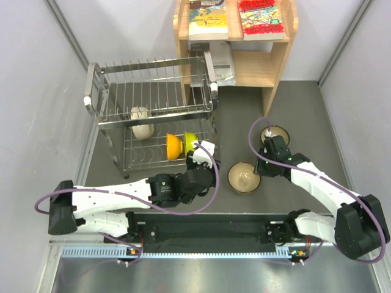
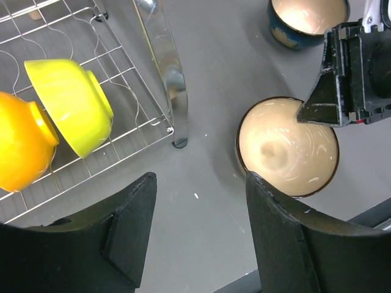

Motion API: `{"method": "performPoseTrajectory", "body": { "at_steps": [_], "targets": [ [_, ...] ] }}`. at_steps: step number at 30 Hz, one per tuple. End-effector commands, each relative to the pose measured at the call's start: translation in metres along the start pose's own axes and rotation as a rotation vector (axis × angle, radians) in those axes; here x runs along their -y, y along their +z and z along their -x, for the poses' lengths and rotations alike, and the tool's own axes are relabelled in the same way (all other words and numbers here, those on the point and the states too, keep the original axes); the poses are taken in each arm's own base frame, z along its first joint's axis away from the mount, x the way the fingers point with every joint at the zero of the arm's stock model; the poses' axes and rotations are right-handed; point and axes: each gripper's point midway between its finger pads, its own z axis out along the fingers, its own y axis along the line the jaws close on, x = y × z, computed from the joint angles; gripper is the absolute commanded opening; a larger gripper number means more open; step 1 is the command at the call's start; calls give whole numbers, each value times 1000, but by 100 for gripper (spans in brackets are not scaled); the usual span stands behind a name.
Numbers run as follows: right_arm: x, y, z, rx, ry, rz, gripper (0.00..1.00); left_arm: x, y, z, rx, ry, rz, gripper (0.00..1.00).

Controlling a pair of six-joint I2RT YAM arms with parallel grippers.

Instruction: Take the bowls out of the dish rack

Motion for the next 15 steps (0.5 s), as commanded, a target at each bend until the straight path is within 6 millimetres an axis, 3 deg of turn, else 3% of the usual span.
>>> {"method": "performPoseTrajectory", "body": {
  "at_steps": [1,5,6,8,10,15],
  "targets": [
    [-7,-3,20,76,-16,8,23,-9,-4,4,23,-37,26,65],
    [-7,7,14,47,-20,7,16,-14,-7,5,34,-49,28,65],
    [-9,9,13,39,-20,13,8,-15,-9,6,38,-53,27,65],
    [-13,7,17,43,-15,23,1,-18,-10,7,37,-50,33,66],
    [-16,-2,23,66,-8,36,0,-21,-12,9,45,-52,44,66],
    [-22,-39,61,209,-9,34,0,-28,-16,10,56,-52,59,66]
  ]
}}
